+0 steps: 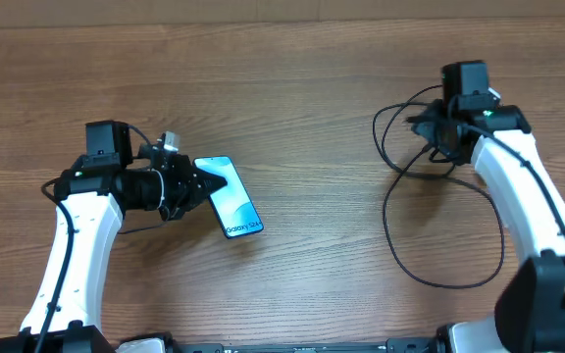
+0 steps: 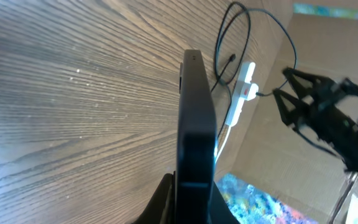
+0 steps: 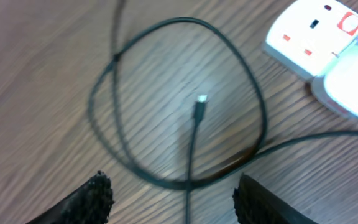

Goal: Plug charger to phone and switch on socket
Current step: 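Lower the right gripper toward the black cable's USB-C end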

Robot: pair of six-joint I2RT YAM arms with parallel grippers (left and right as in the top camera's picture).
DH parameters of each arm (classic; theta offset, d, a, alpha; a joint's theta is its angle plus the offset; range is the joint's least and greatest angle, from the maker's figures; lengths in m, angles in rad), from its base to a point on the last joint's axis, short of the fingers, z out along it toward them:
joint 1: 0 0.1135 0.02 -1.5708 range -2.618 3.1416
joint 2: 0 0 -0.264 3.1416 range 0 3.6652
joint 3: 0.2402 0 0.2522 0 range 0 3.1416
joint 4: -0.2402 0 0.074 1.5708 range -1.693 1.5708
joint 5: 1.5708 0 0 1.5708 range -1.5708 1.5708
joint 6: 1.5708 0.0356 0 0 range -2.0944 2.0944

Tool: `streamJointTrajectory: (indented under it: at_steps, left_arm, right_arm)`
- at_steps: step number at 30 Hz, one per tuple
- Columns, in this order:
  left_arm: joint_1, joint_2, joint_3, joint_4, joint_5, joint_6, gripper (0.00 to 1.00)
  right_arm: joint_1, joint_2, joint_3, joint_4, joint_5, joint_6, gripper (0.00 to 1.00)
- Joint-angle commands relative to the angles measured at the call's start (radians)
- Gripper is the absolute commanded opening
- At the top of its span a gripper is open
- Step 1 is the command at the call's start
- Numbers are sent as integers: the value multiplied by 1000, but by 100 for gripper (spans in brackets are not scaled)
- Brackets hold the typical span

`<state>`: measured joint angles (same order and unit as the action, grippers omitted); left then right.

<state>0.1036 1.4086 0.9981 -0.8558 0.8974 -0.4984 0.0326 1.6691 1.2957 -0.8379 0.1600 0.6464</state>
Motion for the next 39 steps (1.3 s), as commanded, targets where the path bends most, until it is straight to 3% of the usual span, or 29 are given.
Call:
streamJointTrajectory:
  at_steps: [1,6,19,26,27,28,31,39]
  left_arm:
    - [-9,-2,10,20,30,-29,4]
    - [-9,-2,10,23,30,-33,4]
    - [-9,-2,10,23,38,-49,4]
    - [-9,-2,10,23,38,-56,4]
    - [-9,-2,10,23,38,-56,4]
    - [-9,-2,10,23,38,-56,4]
    - [-9,-2,10,24,38,-56,4]
    - [-6,-2,10,58,85,-47,4]
  right_arm:
    - [-8,63,2,5,-34,-35,61]
    - [-2,161,2,60,-34,-46,61]
    - [0,298,1,106,-11,-2,46]
    - [0,370,1,131,11,15,46]
    - [0,376,1,138,11,15,44]
    - [0,385,1,146,10,14,36]
    - [5,390,1,147,-9,6,4]
    - [5,356,63,67,-76,-65,4]
